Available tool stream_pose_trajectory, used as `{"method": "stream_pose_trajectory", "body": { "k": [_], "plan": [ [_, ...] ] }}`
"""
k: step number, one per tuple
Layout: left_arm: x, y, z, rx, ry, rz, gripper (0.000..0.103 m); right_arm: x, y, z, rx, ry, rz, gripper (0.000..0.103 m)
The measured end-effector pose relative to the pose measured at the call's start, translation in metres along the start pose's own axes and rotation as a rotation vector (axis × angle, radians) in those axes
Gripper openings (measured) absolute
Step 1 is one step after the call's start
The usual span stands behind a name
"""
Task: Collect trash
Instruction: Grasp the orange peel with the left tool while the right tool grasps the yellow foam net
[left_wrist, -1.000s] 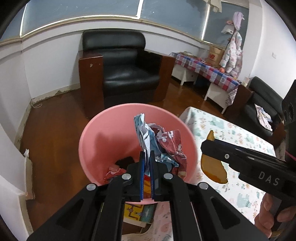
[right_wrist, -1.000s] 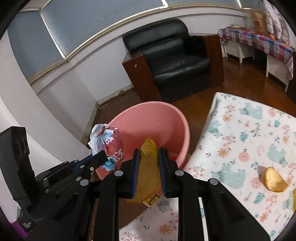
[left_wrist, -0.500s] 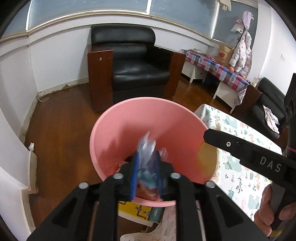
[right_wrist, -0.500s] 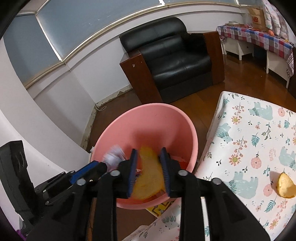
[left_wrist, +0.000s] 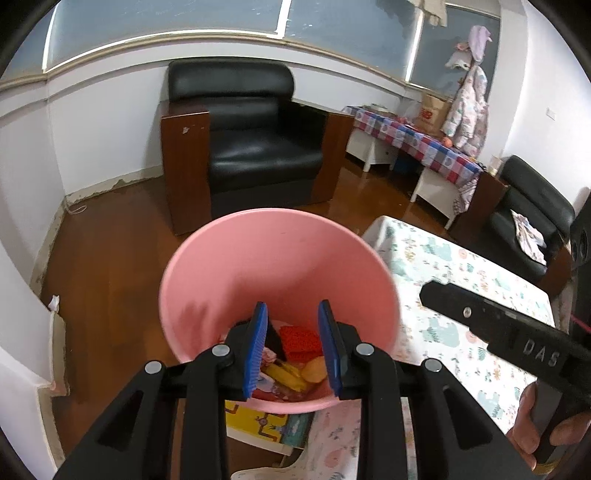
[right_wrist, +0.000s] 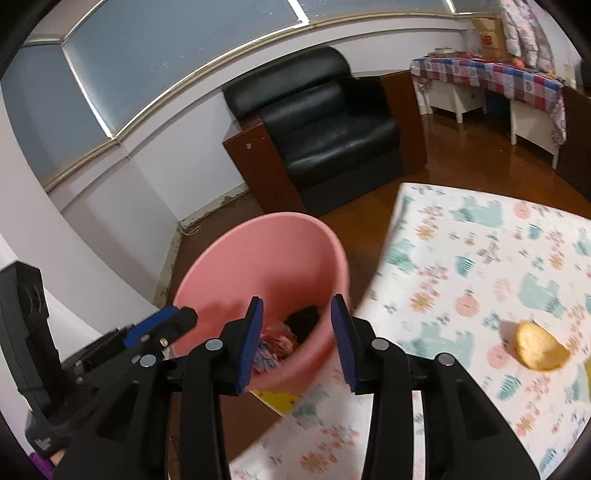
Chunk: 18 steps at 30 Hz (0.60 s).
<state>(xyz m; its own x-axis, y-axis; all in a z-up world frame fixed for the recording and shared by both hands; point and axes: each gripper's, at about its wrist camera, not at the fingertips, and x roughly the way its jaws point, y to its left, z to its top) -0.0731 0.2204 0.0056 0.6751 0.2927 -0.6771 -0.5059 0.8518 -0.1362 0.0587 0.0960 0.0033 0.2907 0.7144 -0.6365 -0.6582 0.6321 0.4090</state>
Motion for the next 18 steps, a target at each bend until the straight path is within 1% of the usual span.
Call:
{"method": "stream_pose_trajectory", "body": {
  "k": [8, 18],
  "plan": [
    [-0.007, -0.036, -0.003, 0.058, -0.002, -0.061, 0.027, -0.035, -0.034, -0.023, 0.035, -0.007, -0.107, 0.039],
    [-0.006, -0.085, -0.014, 0.134, 0.018, -0.147, 0.027, -0.081, -0.085, -0.053, 0.122, -0.022, -0.223, 0.039]
  ]
}}
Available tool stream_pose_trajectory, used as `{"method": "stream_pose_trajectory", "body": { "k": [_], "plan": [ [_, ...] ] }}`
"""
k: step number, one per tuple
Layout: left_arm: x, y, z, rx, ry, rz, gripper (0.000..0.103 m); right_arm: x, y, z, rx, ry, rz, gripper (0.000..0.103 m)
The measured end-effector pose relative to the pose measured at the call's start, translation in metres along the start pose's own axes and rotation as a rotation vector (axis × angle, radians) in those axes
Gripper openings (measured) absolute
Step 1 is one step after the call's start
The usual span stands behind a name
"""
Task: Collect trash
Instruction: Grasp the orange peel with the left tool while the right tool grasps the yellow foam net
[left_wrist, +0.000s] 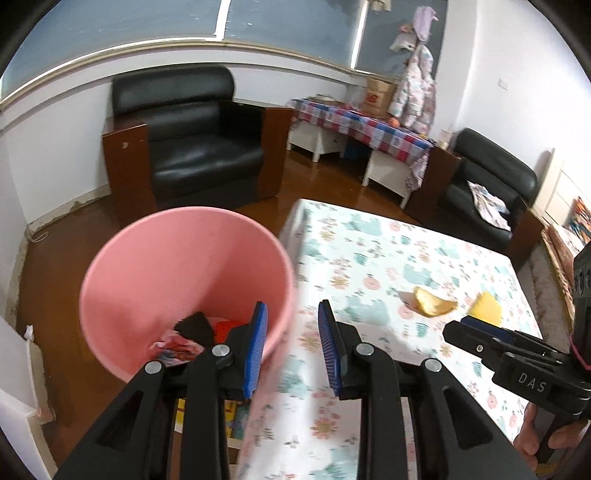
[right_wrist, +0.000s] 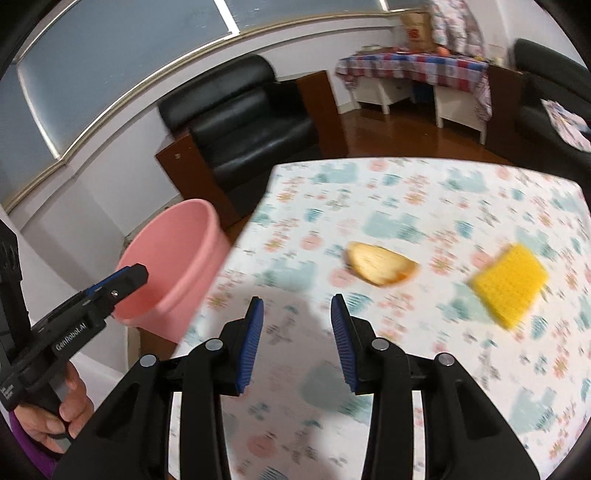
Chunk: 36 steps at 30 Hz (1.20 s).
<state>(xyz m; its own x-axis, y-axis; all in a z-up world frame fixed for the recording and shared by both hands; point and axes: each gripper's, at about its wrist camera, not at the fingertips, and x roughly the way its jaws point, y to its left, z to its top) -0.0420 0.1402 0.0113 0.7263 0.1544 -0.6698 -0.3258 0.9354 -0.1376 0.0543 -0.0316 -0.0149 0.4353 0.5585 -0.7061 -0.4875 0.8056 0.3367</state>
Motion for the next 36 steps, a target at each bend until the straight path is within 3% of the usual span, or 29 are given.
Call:
{"method": "stream_pose_trajectory", "body": {
  "k": [12, 20, 26, 36],
  "plan": [
    [0.043, -0.055, -0.003, 0.068, 0.094, -0.148, 0.028, -0.023, -0.093, -0.013, 0.216, -0.058, -0.164, 0.039],
    [0.081, -0.097, 0.008, 0.121, 0.141, -0.221, 0.028, -0.019, -0.125, -0.013, 0.311, -0.064, -0.206, 0.039],
    [0.11, -0.128, 0.01, 0.186, 0.164, -0.222, 0.028, -0.014, -0.141, -0.014, 0.343, -0.05, -0.226, 0.039],
    [0.151, -0.141, 0.002, 0.185, 0.224, -0.189, 0.027, -0.001, -0.15, -0.009, 0.347, -0.036, -0.272, 0.039]
  ]
}}
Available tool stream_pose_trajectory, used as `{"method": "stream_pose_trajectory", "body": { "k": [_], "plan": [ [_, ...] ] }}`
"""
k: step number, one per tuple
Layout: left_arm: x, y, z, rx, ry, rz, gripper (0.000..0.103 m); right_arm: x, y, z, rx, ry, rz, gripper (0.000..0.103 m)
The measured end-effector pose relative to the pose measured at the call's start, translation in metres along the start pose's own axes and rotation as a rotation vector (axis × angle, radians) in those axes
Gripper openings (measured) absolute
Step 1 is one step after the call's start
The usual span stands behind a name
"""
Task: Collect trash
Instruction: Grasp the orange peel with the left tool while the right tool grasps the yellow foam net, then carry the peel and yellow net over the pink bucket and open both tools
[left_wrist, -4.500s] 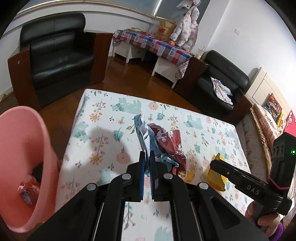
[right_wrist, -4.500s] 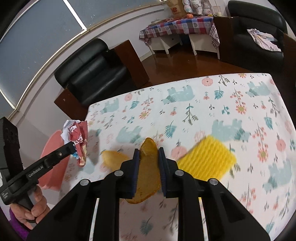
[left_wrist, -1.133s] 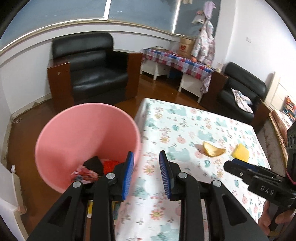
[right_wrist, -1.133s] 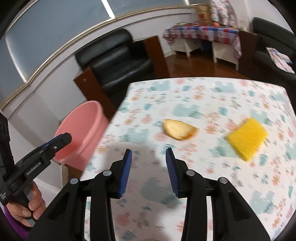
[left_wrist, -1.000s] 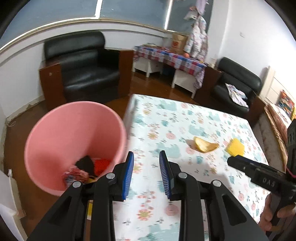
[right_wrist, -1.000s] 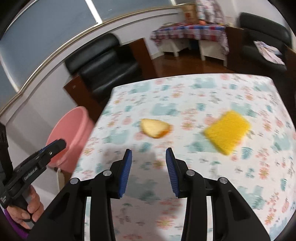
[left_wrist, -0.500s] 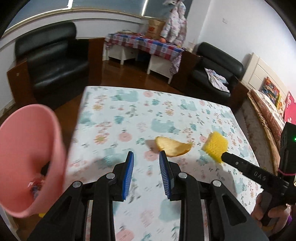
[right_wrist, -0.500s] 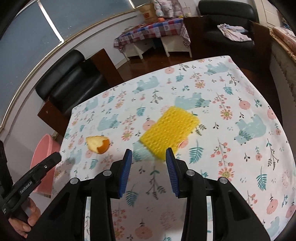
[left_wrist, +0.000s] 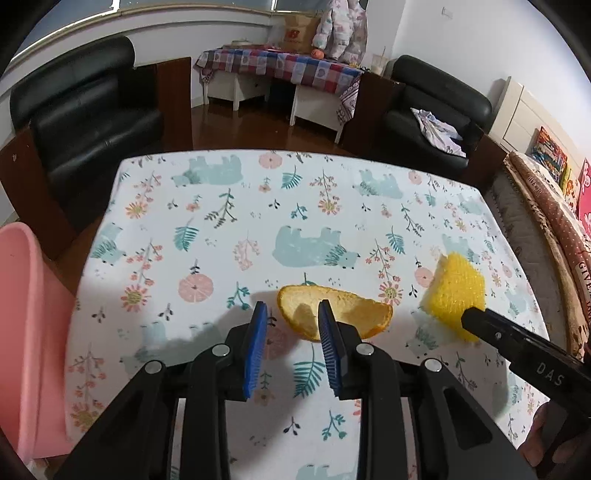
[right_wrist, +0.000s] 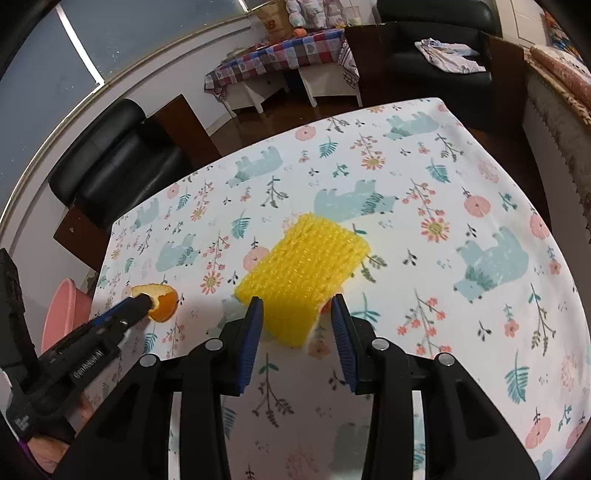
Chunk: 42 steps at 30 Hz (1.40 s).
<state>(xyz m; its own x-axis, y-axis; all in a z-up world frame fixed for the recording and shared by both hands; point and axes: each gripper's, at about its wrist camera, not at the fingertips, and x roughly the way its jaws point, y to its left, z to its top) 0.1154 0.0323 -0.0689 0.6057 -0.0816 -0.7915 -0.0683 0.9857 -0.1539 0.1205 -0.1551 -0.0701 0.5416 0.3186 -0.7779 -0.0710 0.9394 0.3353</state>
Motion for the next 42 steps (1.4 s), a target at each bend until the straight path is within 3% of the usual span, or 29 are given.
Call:
{"method": "stream_pose_trajectory", "body": {
  "k": [7, 12, 15, 27, 42],
  "plan": [
    [-0.001, -0.005, -0.004, 0.004, -0.022, -0.008, 0.011, 0.005, 0.013, -0.003, -0.063, -0.025, -0.016, 0.038],
    [-0.015, -0.006, -0.006, -0.012, -0.05, -0.025, 0.005, 0.003, 0.005, -0.004, -0.05, -0.025, -0.01, 0.014],
    [-0.027, -0.003, -0.009, -0.019, -0.066, -0.031, 0.005, -0.002, 0.001, -0.005, -0.029, -0.027, 0.012, 0.01],
    [-0.082, 0.018, -0.023, -0.052, -0.132, 0.007, 0.005, -0.039, 0.026, -0.014, -0.101, -0.072, 0.091, 0.01],
    [-0.134, 0.062, -0.047, -0.154, -0.186, 0.074, 0.005, -0.05, 0.09, -0.049, -0.272, -0.032, 0.147, 0.01]
  ]
}}
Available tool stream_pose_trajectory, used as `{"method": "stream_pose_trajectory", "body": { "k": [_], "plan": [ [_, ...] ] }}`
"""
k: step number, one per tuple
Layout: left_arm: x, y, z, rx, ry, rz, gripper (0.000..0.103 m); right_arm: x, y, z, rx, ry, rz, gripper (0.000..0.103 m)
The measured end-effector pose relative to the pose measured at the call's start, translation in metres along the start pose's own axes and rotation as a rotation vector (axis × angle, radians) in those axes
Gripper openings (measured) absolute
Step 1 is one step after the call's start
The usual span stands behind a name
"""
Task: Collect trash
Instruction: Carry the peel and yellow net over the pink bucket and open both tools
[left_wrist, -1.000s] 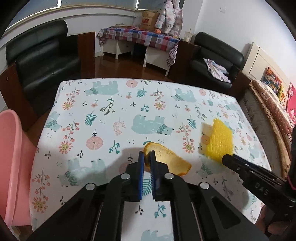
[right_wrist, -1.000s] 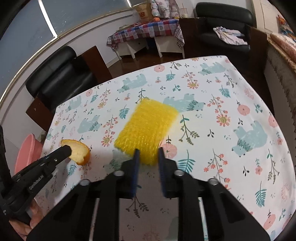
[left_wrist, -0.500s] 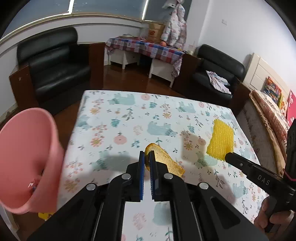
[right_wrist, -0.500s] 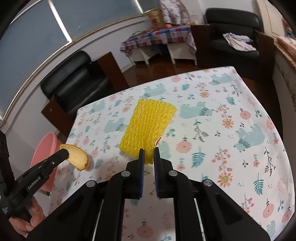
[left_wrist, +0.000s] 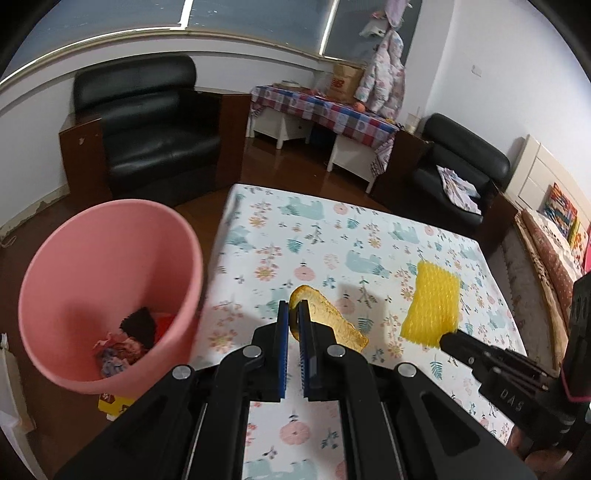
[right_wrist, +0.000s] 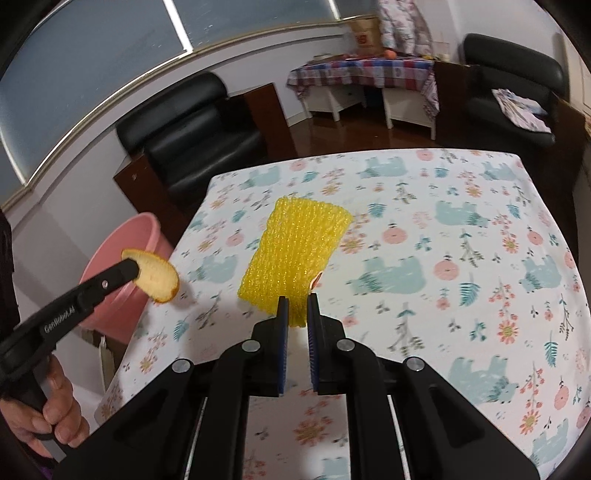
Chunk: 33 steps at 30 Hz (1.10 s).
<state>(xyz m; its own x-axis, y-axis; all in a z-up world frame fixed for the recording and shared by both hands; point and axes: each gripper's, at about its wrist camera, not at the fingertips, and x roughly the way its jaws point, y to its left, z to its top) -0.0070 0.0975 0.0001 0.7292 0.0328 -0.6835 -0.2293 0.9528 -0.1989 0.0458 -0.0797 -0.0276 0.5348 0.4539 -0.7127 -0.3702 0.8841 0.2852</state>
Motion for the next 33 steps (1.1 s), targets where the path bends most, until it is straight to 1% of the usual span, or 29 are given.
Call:
{"method": "stream_pose_trajectory", "body": {
  "k": [5, 10, 16, 21, 28, 33],
  "plan": [
    [-0.013, 0.019, 0.001, -0.039, -0.017, 0.021, 0.005, -0.002, 0.023, 0.0, -0.052, 0.002, 0.015, 0.01],
    [-0.025, 0.036, 0.003, -0.066, -0.044, 0.049, 0.005, -0.004, 0.049, 0.007, -0.109, -0.01, 0.041, 0.01],
    [-0.034, 0.058, 0.007, -0.099, -0.069, 0.095, 0.005, -0.001, 0.082, 0.022, -0.174, -0.016, 0.088, 0.01],
    [-0.044, 0.078, 0.008, -0.117, -0.102, 0.161, 0.005, 0.005, 0.107, 0.031, -0.221, -0.002, 0.127, 0.01],
    [-0.054, 0.113, 0.008, -0.175, -0.114, 0.213, 0.005, 0.019, 0.152, 0.039, -0.32, 0.012, 0.147, 0.01],
    [-0.057, 0.134, 0.006, -0.2, -0.103, 0.252, 0.005, 0.035, 0.177, 0.041, -0.368, 0.041, 0.162, 0.01]
  ]
}}
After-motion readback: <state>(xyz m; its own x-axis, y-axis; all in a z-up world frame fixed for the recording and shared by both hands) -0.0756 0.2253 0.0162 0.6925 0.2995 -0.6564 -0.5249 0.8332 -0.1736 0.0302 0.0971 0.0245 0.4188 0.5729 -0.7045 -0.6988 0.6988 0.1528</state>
